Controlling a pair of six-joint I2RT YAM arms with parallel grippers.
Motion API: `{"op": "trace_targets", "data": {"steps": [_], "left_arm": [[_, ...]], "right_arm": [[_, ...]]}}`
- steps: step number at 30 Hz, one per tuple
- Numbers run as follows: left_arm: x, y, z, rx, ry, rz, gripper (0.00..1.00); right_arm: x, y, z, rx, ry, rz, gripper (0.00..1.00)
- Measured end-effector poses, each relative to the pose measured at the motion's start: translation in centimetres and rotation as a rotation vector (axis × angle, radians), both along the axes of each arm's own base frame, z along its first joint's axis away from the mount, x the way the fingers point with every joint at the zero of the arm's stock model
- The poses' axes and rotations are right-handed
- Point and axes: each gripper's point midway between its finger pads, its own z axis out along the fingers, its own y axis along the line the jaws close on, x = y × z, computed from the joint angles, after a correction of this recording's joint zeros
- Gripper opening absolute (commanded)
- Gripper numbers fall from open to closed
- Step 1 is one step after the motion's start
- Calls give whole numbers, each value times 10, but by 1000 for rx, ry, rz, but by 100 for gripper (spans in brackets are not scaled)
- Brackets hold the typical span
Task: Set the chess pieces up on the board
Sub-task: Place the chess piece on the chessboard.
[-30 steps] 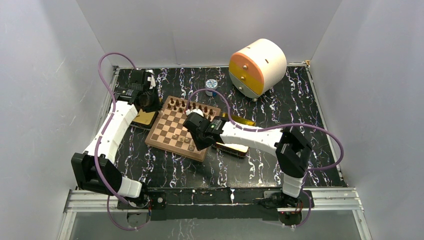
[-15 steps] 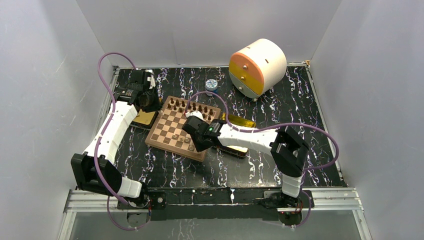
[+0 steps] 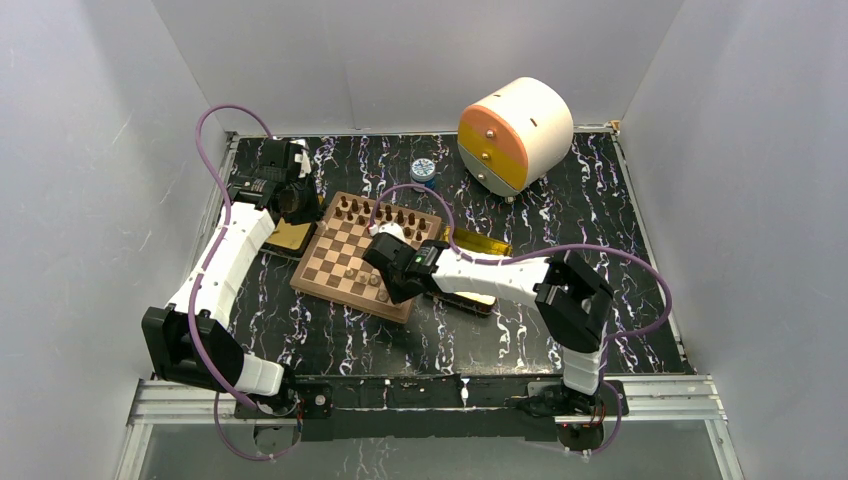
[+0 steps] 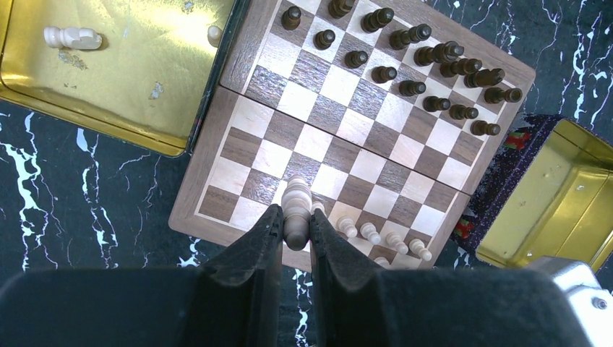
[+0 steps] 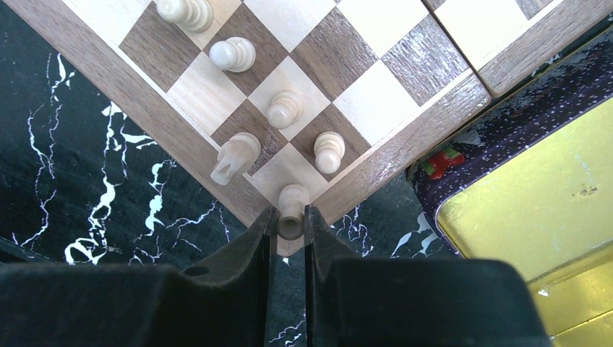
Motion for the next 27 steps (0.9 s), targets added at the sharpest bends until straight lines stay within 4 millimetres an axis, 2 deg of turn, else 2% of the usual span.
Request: {"op": "trace_targets", "data": {"steps": [27], "left_arm": [[-3, -1, -4, -3, 13, -7, 10]], "right_arm": [[-2, 2, -8, -8, 11, -2, 29]]}}
